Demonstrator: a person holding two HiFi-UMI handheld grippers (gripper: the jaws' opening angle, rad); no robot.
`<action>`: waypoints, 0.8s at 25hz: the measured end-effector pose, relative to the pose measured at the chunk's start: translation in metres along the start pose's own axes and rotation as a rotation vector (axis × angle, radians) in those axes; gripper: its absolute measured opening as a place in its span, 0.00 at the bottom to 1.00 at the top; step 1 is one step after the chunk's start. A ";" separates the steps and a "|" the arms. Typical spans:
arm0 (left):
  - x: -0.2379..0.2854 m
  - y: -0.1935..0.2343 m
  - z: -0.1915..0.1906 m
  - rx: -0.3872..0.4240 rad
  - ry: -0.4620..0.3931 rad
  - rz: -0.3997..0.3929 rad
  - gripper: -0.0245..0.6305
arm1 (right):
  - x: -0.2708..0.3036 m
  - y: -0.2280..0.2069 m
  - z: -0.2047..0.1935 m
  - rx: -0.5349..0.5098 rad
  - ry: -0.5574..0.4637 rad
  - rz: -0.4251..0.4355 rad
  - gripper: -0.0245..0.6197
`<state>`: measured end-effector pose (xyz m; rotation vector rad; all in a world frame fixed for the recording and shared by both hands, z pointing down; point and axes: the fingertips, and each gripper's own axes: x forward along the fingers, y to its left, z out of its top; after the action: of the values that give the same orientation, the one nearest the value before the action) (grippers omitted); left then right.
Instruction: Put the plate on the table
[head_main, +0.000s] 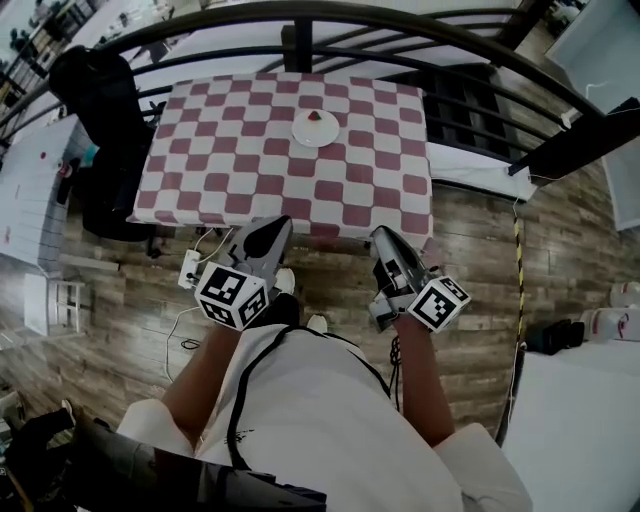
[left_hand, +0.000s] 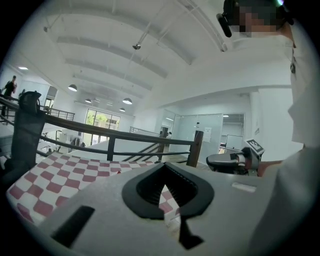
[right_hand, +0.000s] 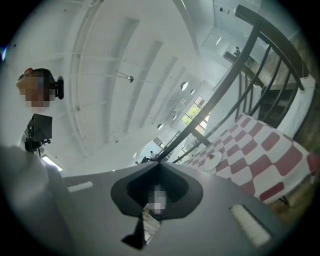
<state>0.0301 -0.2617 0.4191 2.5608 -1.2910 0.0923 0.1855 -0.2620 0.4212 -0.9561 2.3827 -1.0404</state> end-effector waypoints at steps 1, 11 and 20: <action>-0.005 -0.003 0.001 -0.001 -0.004 0.005 0.05 | -0.005 0.002 -0.002 -0.001 0.003 -0.002 0.05; -0.037 -0.004 0.012 -0.007 -0.039 0.034 0.05 | -0.022 0.030 -0.010 -0.038 0.009 0.012 0.05; -0.056 0.017 0.018 0.000 -0.021 0.017 0.05 | -0.009 0.055 -0.022 -0.072 0.020 0.011 0.05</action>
<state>-0.0181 -0.2321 0.3956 2.5579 -1.3204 0.0691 0.1556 -0.2176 0.3951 -0.9601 2.4546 -0.9703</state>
